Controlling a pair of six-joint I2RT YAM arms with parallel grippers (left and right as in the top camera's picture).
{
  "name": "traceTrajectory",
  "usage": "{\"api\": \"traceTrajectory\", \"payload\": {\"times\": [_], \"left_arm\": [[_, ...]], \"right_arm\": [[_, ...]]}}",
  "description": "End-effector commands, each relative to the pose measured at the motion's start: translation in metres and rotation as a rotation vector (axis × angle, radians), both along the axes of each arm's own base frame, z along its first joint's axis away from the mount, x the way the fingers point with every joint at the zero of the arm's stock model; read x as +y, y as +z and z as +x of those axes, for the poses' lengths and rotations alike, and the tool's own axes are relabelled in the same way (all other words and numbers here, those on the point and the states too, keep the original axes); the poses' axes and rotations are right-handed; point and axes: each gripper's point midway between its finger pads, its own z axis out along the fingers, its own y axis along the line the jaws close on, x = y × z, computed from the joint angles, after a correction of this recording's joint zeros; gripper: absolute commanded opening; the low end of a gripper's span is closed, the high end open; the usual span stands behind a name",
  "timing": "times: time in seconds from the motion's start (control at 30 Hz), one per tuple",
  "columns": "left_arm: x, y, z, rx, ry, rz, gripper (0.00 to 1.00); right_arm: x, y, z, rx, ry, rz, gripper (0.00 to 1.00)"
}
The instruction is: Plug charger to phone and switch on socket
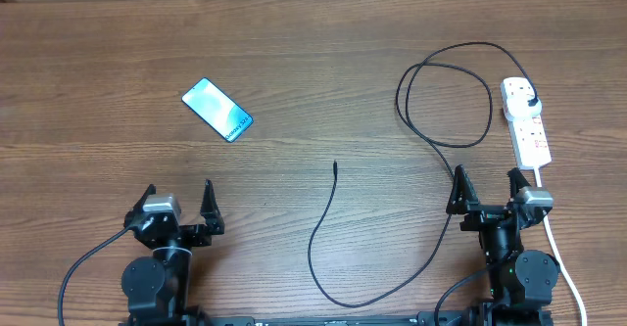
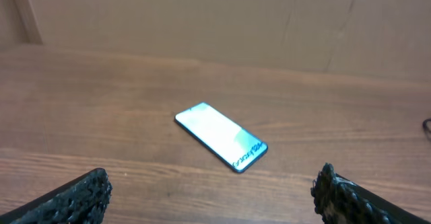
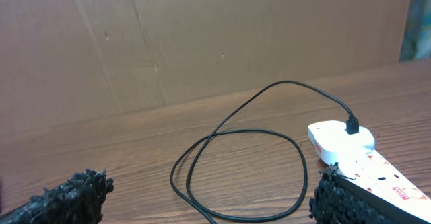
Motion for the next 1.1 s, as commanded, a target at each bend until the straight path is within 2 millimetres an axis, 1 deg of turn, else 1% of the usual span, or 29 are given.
{"api": "traceTrajectory", "payload": {"times": [0.0, 0.13, 0.33, 0.4, 0.5, 0.63, 0.77, 0.83, 0.9, 0.93, 0.97, 1.0, 1.07], "left_arm": [[0.003, 0.043, -0.007, -0.070, 0.022, -0.006, 1.00], [0.003, 0.065, -0.007, -0.064, 0.020, -0.007, 1.00], [0.005, 0.099, 0.006, -0.035, 0.028, -0.069, 1.00], [0.006, 0.111, 0.015, -0.013, 0.033, -0.099, 1.00], [0.007, 0.123, 0.026, 0.022, 0.038, -0.125, 1.00], [0.004, 0.147, 0.050, 0.104, 0.014, -0.162, 1.00], [0.005, 0.170, 0.071, 0.202, 0.019, -0.177, 0.99], [-0.002, 0.185, 0.082, 0.255, -0.031, -0.185, 1.00], [-0.013, 0.197, 0.089, 0.266, -0.100, -0.184, 0.99], [-0.027, 0.206, 0.094, 0.279, -0.186, -0.211, 1.00], [-0.036, 0.206, 0.094, 0.300, -0.238, -0.230, 1.00], [-0.042, 0.202, 0.092, 0.329, -0.267, -0.247, 1.00], [-0.042, 0.197, 0.096, 0.342, -0.272, -0.254, 1.00]], "right_arm": [[0.001, -0.002, 0.000, -0.003, 0.002, -0.004, 1.00], [0.001, -0.002, 0.000, -0.003, 0.002, -0.004, 1.00], [0.001, -0.002, 0.000, -0.003, 0.002, -0.004, 1.00], [0.001, -0.002, 0.000, -0.003, 0.002, -0.004, 1.00], [0.001, -0.002, 0.000, -0.003, 0.002, -0.004, 1.00], [0.001, -0.002, 0.000, -0.003, 0.002, -0.004, 1.00], [0.001, -0.002, 0.000, -0.003, 0.002, -0.004, 1.00], [0.001, -0.002, 0.000, -0.003, 0.002, -0.004, 1.00], [0.001, -0.002, 0.000, -0.003, 0.002, -0.004, 1.00], [0.001, -0.002, 0.000, -0.003, 0.002, -0.004, 1.00], [0.001, -0.002, 0.000, -0.003, 0.002, -0.004, 1.00], [0.001, -0.002, 0.000, -0.003, 0.002, -0.004, 1.00], [0.001, -0.002, 0.000, -0.003, 0.002, -0.004, 1.00]]}}
